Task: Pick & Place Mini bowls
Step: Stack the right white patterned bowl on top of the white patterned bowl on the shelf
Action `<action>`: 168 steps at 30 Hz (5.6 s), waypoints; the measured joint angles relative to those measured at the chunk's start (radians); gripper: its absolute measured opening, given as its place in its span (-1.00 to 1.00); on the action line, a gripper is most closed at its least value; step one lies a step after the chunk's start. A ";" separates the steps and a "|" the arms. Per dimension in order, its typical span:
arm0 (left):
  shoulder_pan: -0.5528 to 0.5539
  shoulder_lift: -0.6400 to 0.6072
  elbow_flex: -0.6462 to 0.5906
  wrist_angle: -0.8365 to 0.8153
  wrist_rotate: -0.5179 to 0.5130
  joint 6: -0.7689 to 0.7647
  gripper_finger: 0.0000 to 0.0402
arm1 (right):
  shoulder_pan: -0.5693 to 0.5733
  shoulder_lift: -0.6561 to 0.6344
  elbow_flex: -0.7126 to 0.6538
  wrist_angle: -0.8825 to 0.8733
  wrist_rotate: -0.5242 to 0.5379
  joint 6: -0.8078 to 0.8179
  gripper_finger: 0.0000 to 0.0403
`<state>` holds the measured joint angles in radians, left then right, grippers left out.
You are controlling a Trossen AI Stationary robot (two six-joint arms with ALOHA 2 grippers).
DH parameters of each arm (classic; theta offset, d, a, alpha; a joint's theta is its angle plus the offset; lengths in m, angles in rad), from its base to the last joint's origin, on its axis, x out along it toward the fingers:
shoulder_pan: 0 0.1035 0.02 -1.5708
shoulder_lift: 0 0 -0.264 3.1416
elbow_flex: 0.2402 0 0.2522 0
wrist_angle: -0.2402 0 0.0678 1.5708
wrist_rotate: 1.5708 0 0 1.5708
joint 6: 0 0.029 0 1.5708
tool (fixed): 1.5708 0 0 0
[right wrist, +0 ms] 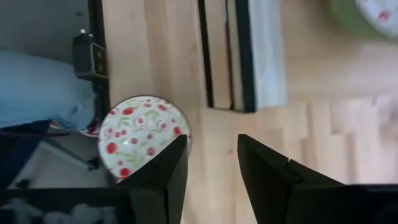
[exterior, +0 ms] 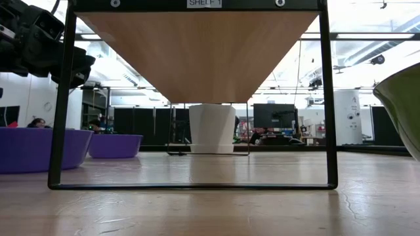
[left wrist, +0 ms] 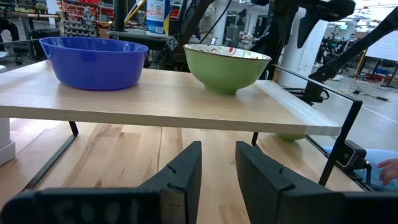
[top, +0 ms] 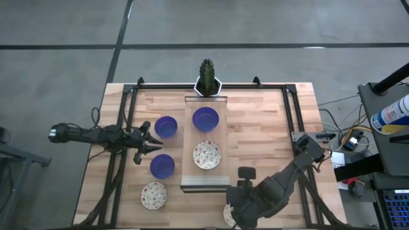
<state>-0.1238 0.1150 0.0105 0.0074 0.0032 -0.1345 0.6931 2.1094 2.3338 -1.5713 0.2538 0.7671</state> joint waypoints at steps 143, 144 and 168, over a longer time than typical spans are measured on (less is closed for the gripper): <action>0.000 0.007 0.000 0.008 -0.001 0.000 -0.49 | 0.061 -0.406 -1.181 1.019 -0.236 0.722 -0.96; 0.000 0.007 0.000 0.008 0.000 0.000 -0.49 | 0.061 -0.416 -1.181 1.016 -0.235 0.722 -0.96; 0.000 0.007 0.000 0.008 -0.001 0.000 -0.49 | -0.109 -0.822 -1.088 0.726 -0.213 0.673 -0.96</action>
<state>-0.1238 0.1223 0.0105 0.0151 0.0025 -0.1348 0.5838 1.2876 1.2457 -0.8448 0.0406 1.4398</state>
